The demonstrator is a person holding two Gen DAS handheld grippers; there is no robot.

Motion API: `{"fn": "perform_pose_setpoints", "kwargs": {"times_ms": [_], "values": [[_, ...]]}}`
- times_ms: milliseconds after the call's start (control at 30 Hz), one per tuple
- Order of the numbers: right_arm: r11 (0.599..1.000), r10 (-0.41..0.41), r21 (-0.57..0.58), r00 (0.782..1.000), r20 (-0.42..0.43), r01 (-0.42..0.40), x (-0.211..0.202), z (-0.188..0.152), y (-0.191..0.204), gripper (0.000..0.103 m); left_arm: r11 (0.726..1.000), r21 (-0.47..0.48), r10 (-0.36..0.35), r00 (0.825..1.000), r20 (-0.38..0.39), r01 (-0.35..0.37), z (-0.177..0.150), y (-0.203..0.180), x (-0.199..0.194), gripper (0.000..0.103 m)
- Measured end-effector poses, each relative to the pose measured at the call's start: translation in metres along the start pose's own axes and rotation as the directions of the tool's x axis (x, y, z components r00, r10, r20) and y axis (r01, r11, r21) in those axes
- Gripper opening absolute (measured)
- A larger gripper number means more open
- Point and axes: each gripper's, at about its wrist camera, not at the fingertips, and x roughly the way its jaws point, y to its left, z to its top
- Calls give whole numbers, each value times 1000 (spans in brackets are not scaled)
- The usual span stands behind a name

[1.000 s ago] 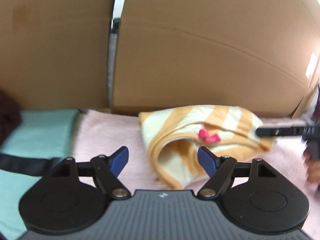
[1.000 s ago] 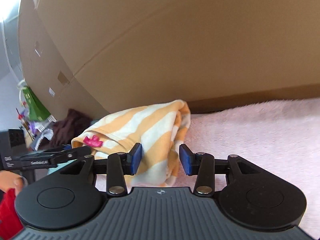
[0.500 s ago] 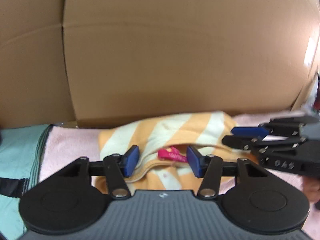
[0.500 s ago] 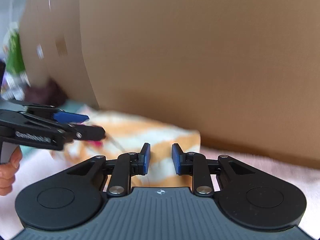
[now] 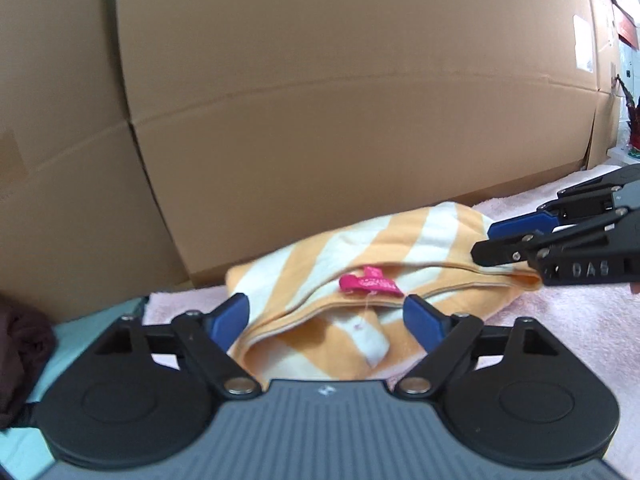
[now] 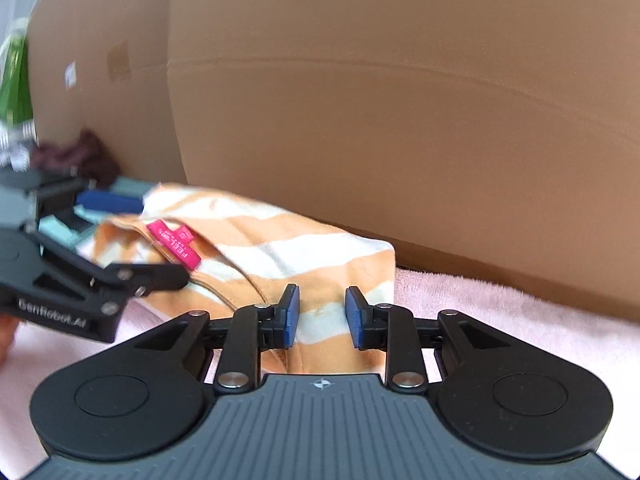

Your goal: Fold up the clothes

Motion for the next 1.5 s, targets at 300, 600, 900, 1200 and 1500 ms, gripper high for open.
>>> {"fn": "perform_pose_setpoints", "kwargs": {"times_ms": [300,600,900,1200,1500], "values": [[999,11,31,1000,22,-12,-35,-4,8,33,995,-43,79,986,-145,-86,-1,-26,-7,70],[972,-141,191,990,11,136,-107,-44,15,65,930,-245,241,957,-160,-275,2,-86,-68,102],[953,-227,201,974,-26,228,-138,-66,45,86,889,-297,276,926,-258,-348,-20,-113,-99,102],[908,-330,260,943,-37,327,-152,-60,67,98,875,-305,293,912,-286,-377,-28,-104,-126,102],[904,-358,231,933,-50,359,-156,-55,81,99,857,-330,320,910,-263,-396,-23,-98,-138,102]]}}
